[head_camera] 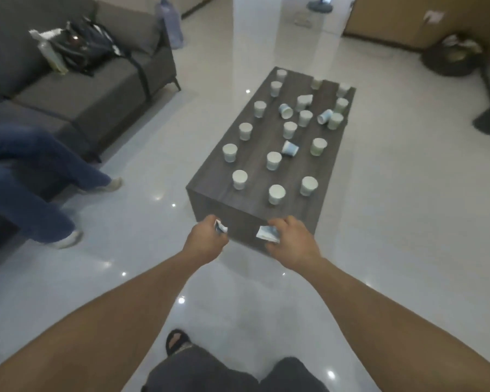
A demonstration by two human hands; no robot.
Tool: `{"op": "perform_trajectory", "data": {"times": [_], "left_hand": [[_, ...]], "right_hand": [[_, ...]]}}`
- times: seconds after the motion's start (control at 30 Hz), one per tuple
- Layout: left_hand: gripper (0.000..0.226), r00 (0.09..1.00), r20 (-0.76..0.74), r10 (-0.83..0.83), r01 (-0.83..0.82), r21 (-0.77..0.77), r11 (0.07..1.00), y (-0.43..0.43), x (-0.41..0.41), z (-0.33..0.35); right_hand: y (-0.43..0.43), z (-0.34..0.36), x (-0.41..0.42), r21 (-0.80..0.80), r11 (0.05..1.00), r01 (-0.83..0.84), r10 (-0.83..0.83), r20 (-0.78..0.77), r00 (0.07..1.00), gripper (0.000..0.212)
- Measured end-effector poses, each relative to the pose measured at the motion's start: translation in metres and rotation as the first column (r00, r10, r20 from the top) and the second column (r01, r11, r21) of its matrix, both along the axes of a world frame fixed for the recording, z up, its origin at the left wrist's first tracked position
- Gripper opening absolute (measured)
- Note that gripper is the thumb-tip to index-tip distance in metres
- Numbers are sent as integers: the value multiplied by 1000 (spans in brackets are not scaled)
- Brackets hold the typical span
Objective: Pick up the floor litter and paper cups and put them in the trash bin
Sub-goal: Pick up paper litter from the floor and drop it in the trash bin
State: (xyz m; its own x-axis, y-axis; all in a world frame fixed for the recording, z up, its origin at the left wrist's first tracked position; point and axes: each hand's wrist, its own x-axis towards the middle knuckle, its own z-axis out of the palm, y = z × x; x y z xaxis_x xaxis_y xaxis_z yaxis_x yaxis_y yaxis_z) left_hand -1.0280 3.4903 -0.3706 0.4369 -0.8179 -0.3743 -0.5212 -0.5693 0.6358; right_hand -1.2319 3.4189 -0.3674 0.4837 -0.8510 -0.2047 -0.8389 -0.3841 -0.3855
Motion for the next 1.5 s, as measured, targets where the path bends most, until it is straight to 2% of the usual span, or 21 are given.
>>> {"op": "perform_trajectory", "data": {"times": [0.13,0.43,0.77,1.0,1.13,1.5], "left_hand": [[17,984,20,-177,177,-38,983,-48,-104,16],[16,878,40,-477,479,-89,874,-160,-265,60],[19,791,-53,-610,604,-93,791,-333,-390,53],[21,682,-15,-731,728,-75,681,-465,-492,51],[20,617,-52,-785,783,-58,620,-528,-575,44],[21,655,-56,-754,748,-96,657,-669,-771,63]], "right_hand": [[-14,21,-106,-24,985,170,-170,9,985,46],[-60,44,-258,-43,903,427,-421,102,901,53],[-207,44,-386,-63,807,587,-585,48,809,52],[-302,44,-493,-52,695,717,-716,42,697,53],[-353,36,-568,-70,654,753,-753,36,657,52],[-498,58,-775,-128,678,724,-725,47,687,51]]}}
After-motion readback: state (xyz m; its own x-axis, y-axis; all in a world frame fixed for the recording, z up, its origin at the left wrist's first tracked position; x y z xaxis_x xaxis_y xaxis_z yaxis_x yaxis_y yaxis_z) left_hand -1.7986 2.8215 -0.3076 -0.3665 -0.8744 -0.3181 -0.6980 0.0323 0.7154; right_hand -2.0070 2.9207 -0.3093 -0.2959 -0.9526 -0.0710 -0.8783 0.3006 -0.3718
